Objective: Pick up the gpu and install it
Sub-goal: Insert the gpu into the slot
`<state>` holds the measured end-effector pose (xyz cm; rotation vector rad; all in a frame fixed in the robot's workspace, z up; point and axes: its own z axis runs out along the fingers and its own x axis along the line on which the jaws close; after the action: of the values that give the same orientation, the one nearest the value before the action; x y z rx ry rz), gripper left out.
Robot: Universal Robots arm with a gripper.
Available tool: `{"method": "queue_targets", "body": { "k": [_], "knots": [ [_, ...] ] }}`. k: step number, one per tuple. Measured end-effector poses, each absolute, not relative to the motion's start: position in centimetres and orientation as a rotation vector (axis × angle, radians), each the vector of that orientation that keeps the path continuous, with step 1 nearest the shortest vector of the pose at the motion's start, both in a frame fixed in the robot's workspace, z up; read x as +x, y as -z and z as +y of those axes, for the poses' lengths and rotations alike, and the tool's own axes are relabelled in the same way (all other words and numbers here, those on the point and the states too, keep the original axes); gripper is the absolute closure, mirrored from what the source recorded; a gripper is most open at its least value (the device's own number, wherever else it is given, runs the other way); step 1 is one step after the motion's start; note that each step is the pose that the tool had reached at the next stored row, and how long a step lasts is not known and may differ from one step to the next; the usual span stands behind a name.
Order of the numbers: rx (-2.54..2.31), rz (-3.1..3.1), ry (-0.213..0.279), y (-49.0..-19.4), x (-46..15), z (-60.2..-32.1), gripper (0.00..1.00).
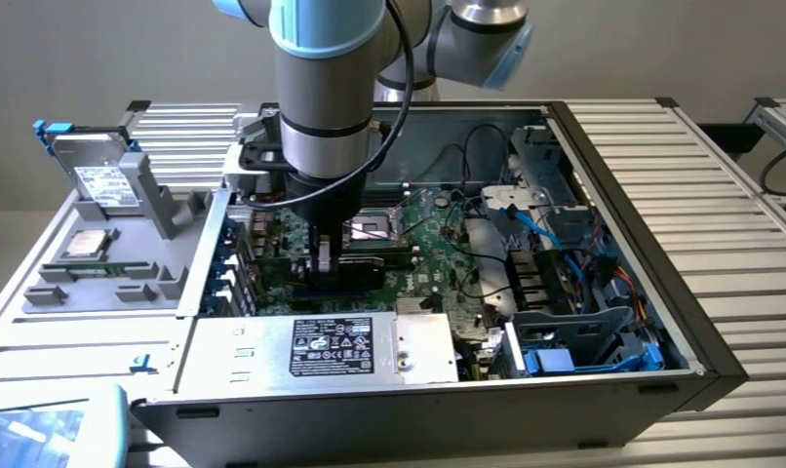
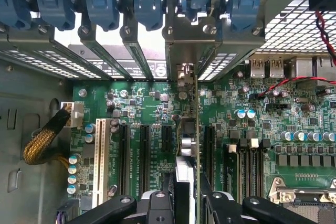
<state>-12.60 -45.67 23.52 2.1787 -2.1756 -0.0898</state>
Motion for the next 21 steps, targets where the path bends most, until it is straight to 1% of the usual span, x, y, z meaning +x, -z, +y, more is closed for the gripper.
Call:
{"method": "queue_targets", "body": {
  "k": [21],
  "knots": [
    [2.179,-2.176,0.09,-23.49,-12.52,-45.67,0.72]
  ]
}}
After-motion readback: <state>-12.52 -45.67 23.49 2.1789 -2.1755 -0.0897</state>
